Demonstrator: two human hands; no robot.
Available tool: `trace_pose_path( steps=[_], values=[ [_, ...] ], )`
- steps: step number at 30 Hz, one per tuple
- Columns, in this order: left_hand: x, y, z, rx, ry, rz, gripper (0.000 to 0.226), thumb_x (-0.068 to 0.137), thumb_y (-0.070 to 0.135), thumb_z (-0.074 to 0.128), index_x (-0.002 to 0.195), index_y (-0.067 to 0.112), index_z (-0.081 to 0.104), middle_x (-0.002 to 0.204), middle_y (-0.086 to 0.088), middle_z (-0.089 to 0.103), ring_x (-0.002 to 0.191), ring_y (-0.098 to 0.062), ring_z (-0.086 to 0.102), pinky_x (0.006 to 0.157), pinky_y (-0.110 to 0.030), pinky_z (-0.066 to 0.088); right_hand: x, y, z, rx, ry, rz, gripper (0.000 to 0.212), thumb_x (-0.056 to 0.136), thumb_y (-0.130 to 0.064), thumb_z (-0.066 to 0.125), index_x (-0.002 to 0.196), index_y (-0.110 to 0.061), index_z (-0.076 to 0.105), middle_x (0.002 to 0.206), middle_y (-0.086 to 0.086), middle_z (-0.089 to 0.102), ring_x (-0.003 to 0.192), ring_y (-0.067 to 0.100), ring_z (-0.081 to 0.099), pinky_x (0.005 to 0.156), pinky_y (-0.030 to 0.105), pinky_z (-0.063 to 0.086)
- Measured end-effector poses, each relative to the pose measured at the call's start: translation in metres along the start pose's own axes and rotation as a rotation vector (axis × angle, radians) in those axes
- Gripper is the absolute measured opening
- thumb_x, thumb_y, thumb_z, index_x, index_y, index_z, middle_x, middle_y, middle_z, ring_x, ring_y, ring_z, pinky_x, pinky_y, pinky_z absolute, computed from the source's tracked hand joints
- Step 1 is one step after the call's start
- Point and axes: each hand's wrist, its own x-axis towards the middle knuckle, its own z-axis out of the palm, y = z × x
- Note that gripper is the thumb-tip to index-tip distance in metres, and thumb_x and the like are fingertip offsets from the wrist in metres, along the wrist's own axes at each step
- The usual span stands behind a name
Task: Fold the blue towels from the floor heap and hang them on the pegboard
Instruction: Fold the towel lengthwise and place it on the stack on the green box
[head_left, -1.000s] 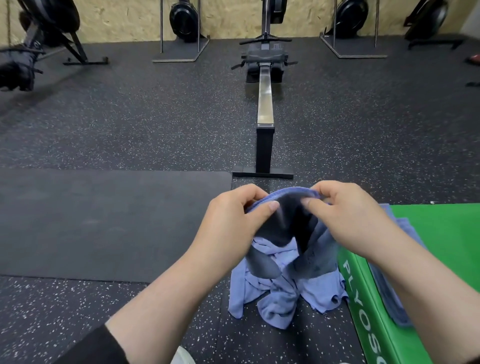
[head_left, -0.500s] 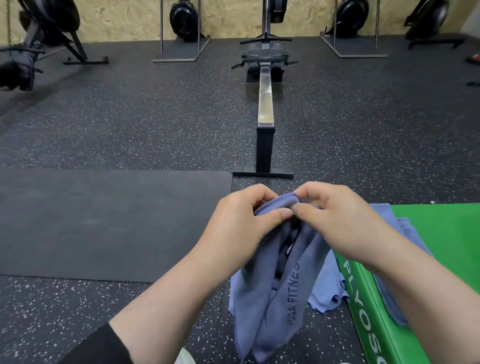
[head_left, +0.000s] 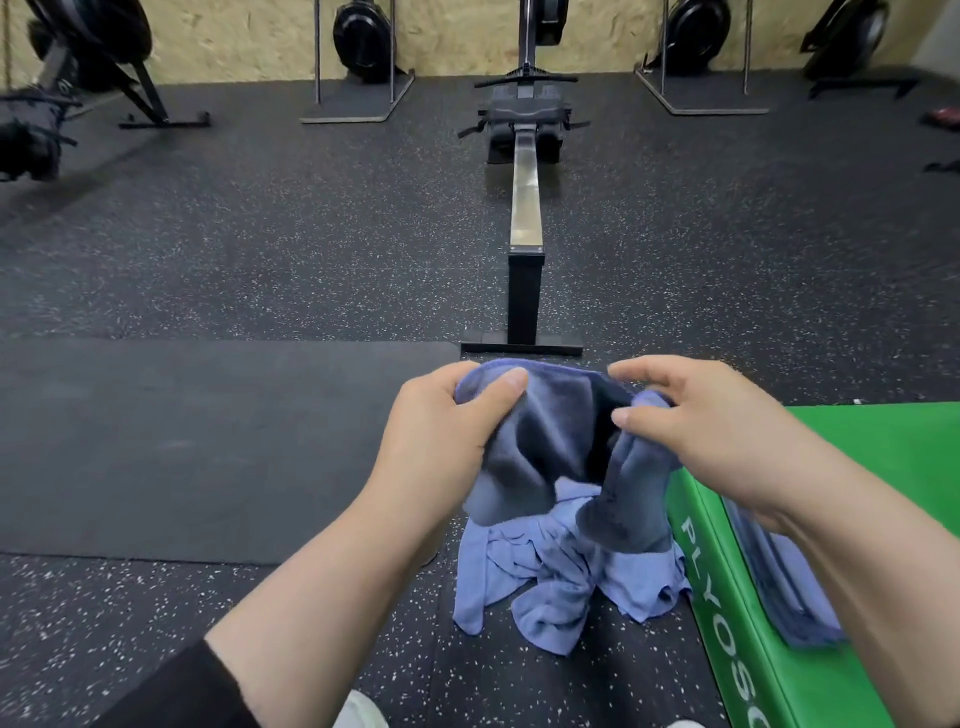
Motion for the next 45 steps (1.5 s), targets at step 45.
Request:
trace_pose_path(
  steps=[45],
  values=[
    [-0.017, -0.004, 0.04, 0.614, 0.035, 0.466, 0.021, 0.094, 0.033, 0.055, 0.091, 0.021, 0.072, 0.071, 0.008, 0.041, 0.07, -0.014, 0.049, 0.06, -0.041, 0.047, -0.02, -0.036, 0.035, 0.978, -0.151, 0.132, 0.032, 0.101, -0.009, 0.052, 0.078, -0.012, 0.075, 0.075, 0.005, 0.071, 0.067, 0.012, 0.064, 0.071, 0.025, 0.058]
  ],
)
